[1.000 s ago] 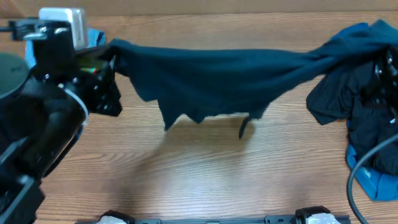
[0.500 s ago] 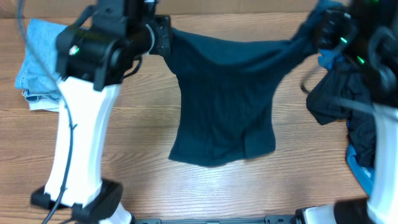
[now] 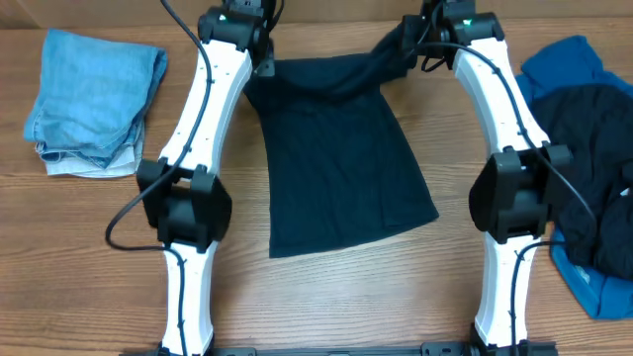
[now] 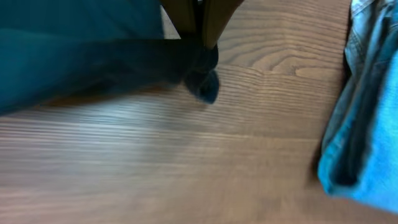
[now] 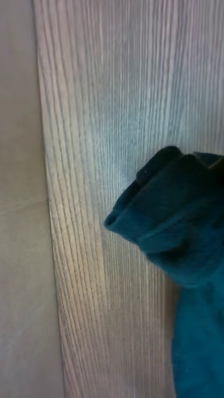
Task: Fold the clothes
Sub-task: 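Lay the stretched shirt flat on the table with both grippers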
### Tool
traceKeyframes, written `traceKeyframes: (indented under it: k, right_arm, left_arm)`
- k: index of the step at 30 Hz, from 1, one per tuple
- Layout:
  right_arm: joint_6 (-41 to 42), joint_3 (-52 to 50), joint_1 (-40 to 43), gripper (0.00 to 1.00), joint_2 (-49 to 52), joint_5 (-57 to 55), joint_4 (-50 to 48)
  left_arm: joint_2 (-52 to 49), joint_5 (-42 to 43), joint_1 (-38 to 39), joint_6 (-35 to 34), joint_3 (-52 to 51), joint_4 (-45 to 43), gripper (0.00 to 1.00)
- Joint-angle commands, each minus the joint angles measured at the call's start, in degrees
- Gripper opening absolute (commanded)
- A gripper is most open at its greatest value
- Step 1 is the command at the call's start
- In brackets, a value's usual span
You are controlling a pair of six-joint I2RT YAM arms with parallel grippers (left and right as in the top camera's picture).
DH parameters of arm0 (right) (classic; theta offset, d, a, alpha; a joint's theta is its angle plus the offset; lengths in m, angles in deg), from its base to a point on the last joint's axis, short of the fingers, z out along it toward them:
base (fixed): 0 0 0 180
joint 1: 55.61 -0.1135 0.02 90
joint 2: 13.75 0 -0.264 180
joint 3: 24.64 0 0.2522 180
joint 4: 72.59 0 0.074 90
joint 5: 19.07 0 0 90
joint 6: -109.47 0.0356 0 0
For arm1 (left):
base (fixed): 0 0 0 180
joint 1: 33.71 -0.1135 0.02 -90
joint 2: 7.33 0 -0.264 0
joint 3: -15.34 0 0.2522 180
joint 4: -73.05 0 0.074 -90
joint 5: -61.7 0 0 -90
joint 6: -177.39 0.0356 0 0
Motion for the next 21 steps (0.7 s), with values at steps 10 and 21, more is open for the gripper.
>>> traceKeyframes:
  k: [10,21]
  right_arm:
    - [0.1,1.3,-0.2,1.0,-1.1,1.5,-10.7]
    - [4.9,0.3,-0.2,0.04,-10.3,10.9,24.6]
  left_arm:
    - [2.0,-0.8,-3.1,9.4,0.7,-8.5,1.0]
    - [17.9,15.8,-2.6,15.2,0.6,4.5,0.89]
